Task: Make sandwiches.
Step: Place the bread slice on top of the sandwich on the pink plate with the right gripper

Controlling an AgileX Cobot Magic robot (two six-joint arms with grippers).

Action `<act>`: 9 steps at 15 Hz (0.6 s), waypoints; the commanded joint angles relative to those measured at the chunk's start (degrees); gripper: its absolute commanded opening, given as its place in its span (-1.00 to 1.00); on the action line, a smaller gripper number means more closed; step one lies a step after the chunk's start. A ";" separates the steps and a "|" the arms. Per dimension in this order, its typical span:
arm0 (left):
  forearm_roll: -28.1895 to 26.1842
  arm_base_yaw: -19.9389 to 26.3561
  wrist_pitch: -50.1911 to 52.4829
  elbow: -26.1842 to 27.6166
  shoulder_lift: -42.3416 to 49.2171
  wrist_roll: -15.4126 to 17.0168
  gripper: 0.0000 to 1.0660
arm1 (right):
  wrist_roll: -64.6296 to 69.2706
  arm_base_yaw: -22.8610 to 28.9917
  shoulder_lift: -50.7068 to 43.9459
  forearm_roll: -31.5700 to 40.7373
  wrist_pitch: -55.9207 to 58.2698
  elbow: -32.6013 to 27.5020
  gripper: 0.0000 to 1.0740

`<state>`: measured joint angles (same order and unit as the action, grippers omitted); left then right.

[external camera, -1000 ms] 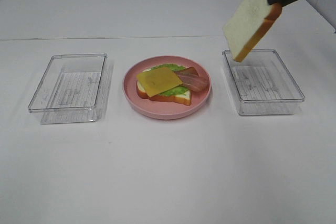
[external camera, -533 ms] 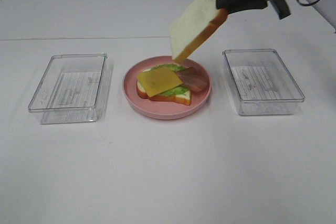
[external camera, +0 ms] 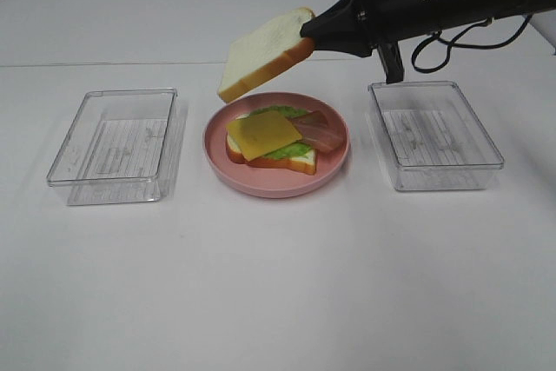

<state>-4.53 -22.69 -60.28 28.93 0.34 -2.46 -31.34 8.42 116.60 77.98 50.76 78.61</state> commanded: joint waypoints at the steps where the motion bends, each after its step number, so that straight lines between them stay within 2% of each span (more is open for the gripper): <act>1: -0.17 -0.40 0.69 -0.06 1.15 -0.11 0.32 | -2.98 1.20 3.55 4.87 2.41 -0.34 -1.00; 9: -0.17 -0.40 0.69 -0.06 1.15 -0.11 0.32 | -1.26 1.66 8.94 2.69 -1.60 -0.34 -1.00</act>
<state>-4.53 -22.69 -60.28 28.93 0.34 -2.46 -32.14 10.14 125.82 80.50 48.99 78.44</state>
